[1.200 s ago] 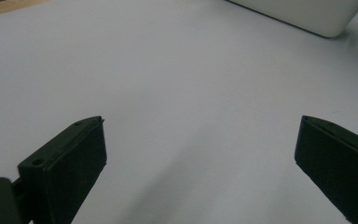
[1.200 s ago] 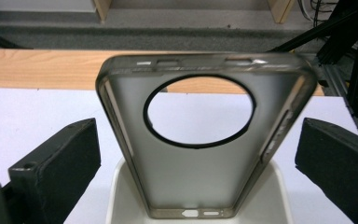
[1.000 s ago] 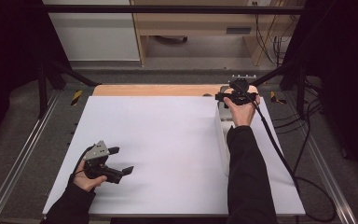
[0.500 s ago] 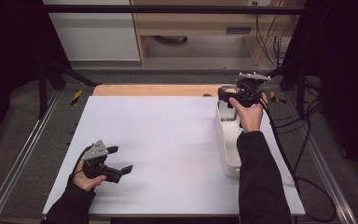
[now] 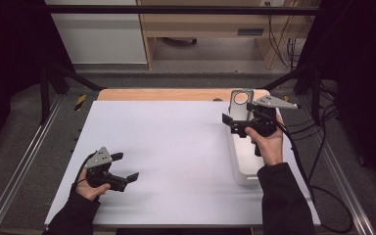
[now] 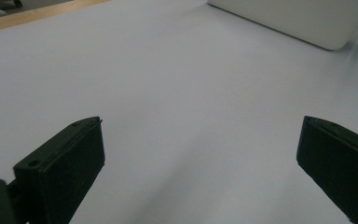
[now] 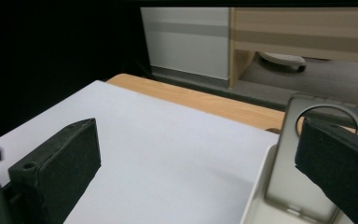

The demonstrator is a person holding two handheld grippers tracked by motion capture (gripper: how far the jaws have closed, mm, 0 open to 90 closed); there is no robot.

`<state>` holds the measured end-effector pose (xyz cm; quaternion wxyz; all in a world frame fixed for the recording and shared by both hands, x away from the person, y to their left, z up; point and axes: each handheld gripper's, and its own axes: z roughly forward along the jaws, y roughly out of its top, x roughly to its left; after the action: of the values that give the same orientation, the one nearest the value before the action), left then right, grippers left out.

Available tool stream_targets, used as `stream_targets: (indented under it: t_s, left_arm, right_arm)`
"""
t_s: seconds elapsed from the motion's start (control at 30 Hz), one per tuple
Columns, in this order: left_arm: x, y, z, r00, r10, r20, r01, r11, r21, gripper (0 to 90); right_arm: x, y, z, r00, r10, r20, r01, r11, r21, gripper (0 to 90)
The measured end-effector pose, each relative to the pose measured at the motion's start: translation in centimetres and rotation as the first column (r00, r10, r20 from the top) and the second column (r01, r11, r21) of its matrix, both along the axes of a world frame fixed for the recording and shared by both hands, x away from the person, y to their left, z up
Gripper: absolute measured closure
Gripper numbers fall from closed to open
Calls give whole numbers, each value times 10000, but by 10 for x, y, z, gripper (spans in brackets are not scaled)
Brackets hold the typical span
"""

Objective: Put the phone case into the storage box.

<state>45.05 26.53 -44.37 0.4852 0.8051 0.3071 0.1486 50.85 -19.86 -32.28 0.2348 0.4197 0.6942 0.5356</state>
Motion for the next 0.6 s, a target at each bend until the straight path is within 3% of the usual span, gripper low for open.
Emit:
stream_targets:
  t_s: [0.17, 0.37, 0.5, 0.6]
  left_arm:
    - [-1, 0, 0, 10000, -12, 57, 12, 10000, -15, 3]
    - [-2, 0, 1, 9999, -13, 132, 15, 10000, -97, 3]
    - [-3, 0, 1, 9998, -22, 203, 25, 9999, -166, 3]
    - [-3, 1, 2, 9997, -32, 241, 37, 9998, -213, 3]
  right_arm:
    - [-27, -11, -12, 9968, 750, 268, -758, 9967, 293, 3]
    - [-52, -33, -34, 9840, 1755, 290, -1770, 9825, 579, 3]
    - [-62, -45, -46, 9776, 2080, 331, -2099, 9752, 706, 3]
    - [-68, -53, -55, 9762, 2119, 471, -2141, 9756, 491, 3]
